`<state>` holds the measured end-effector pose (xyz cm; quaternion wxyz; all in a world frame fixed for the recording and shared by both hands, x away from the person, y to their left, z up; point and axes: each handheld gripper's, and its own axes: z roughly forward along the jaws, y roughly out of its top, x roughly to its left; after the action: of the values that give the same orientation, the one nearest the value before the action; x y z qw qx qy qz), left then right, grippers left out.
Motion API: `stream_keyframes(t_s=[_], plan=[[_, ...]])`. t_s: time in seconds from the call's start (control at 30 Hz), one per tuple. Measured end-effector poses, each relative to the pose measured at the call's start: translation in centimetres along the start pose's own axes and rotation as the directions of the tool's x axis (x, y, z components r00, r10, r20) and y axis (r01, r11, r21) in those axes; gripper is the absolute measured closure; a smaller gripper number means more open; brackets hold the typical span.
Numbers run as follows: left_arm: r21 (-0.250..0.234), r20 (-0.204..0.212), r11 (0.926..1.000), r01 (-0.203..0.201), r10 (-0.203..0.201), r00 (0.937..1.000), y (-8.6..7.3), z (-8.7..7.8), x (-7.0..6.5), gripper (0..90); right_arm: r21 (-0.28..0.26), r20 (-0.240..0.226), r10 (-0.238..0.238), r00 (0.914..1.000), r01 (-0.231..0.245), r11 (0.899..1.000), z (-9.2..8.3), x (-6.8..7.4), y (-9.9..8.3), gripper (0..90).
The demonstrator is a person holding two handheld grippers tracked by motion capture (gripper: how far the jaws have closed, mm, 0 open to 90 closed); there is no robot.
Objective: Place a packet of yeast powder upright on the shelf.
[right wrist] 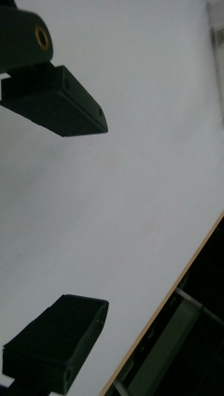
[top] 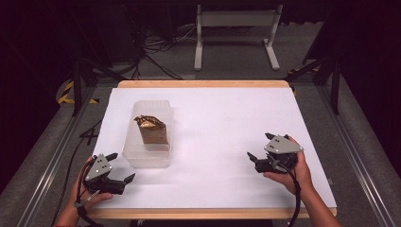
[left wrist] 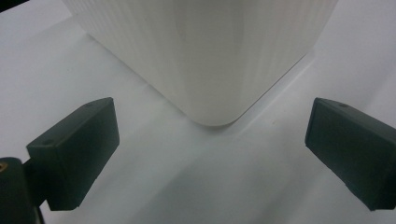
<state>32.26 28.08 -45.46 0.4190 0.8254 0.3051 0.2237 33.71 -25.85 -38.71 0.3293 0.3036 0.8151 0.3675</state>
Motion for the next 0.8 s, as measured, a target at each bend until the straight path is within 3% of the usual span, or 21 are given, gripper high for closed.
stream_keyframes(t_s=[0.27,0.47,0.8], plan=[[-0.004,-0.008,1.0,0.001,-0.001,1.0,0.0,-0.1,0.1,3.8,0.009,0.026,0.06,0.9978,-0.06,0.998,-1.5,-1.0,-2.5,12.8],[-0.007,-0.007,1.0,0.001,-0.001,1.0,0.1,0.0,0.1,3.9,0.007,0.03,0.059,0.9978,-0.06,0.998,-2.6,-1.4,-4.0,11.7],[-0.011,-0.005,0.9999,0.007,-0.007,1.0,0.1,0.0,0.2,3.8,-0.005,0.07,0.112,0.9912,-0.112,0.994,-4.6,-1.9,-6.5,10.9]])
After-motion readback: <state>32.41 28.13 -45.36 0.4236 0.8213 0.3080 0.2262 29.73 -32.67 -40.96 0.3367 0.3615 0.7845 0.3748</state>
